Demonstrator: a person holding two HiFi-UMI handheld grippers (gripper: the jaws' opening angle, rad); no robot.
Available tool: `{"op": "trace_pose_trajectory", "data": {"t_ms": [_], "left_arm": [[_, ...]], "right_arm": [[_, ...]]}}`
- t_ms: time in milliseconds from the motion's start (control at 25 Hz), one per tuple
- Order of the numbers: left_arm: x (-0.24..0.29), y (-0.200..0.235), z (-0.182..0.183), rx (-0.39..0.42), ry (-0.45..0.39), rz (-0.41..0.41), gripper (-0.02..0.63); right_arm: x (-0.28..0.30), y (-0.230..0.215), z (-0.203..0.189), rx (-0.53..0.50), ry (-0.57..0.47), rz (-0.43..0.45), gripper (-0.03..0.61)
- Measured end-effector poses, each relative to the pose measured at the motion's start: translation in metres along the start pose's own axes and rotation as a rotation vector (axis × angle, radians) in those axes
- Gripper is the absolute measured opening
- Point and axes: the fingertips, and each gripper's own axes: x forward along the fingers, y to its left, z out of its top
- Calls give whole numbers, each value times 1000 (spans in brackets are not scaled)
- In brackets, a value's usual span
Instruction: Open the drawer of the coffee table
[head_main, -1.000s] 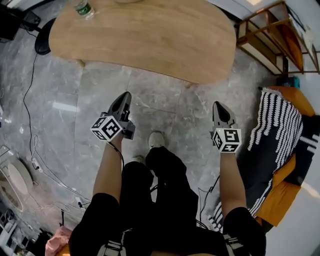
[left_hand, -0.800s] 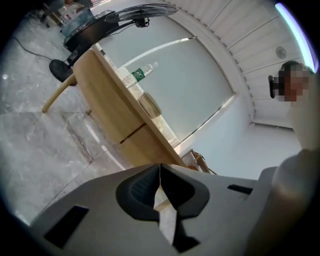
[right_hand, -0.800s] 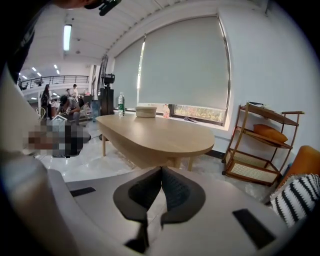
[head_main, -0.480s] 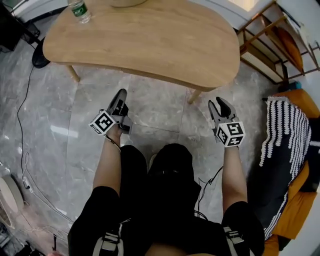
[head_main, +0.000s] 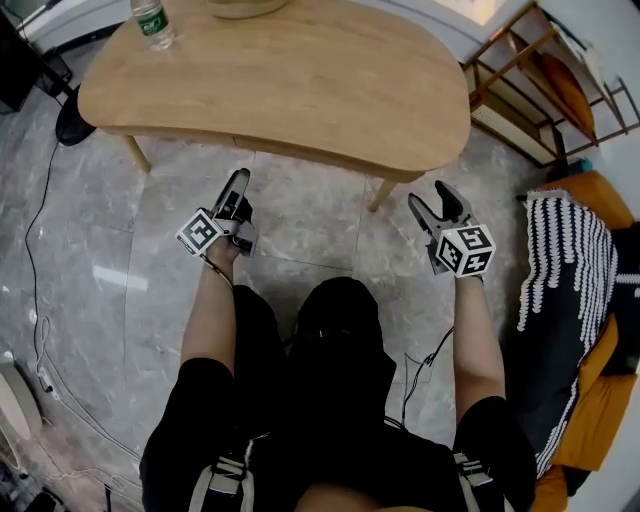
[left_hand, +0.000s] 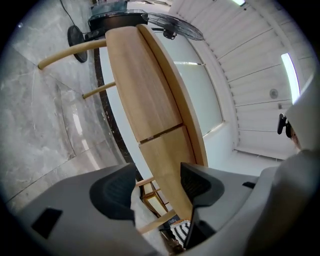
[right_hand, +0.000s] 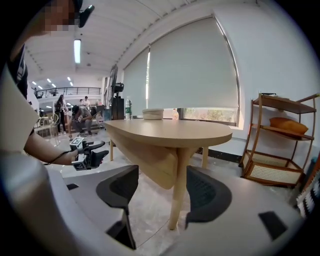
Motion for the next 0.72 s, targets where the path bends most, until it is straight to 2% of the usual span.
{"op": "trace_pose_trajectory", "data": {"t_ms": [80, 200, 480, 720], "left_arm": [[6, 6, -1, 36, 27, 18, 275], [25, -7, -3, -55, 16, -92, 275], [42, -3, 15, -129, -48, -148, 275], [56, -7, 21, -71, 10, -167, 275]], "right_arm": [[4, -4, 2, 20, -9, 6, 316], [10, -3, 7, 19, -21, 22, 313], [25, -1, 22, 2, -15, 28, 296], [30, 1, 22, 9, -10, 52, 281]]}}
